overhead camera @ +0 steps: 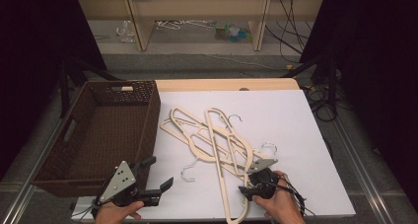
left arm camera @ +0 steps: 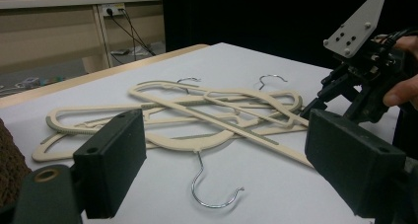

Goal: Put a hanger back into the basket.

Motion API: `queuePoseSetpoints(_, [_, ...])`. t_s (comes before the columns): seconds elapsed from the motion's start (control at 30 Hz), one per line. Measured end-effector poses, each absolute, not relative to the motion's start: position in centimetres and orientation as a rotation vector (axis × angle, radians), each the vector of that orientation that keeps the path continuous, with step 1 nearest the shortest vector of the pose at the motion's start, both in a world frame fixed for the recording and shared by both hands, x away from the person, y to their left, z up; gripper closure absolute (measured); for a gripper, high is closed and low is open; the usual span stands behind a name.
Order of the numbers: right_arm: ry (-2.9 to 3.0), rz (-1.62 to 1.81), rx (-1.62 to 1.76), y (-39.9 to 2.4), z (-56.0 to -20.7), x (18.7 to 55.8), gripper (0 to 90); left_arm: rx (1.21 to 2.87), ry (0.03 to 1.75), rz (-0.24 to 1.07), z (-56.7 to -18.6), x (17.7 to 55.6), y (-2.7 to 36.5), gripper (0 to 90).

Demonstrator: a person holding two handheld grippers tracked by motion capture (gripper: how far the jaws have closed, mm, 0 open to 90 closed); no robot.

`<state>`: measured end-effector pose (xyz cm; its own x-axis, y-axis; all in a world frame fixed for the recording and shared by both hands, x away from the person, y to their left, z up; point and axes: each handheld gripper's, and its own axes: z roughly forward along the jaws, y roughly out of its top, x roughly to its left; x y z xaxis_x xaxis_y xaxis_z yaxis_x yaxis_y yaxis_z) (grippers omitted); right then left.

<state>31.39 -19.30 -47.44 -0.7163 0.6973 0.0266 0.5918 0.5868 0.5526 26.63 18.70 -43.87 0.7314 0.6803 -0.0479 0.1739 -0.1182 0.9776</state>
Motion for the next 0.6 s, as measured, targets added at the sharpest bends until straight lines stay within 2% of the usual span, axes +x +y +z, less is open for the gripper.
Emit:
queuePoseSetpoints(0.37, [2.621,0.826,1.078,-20.3,-47.2,32.5,67.8,1.661,0.701,0.478,-43.9,26.6,18.6,15.7])
queuePoseSetpoints(0.6, [2.635,0.788,1.032,-20.9,-46.7,32.7,69.8,1.659,0.700,0.478,-43.9,26.6,18.6,15.8])
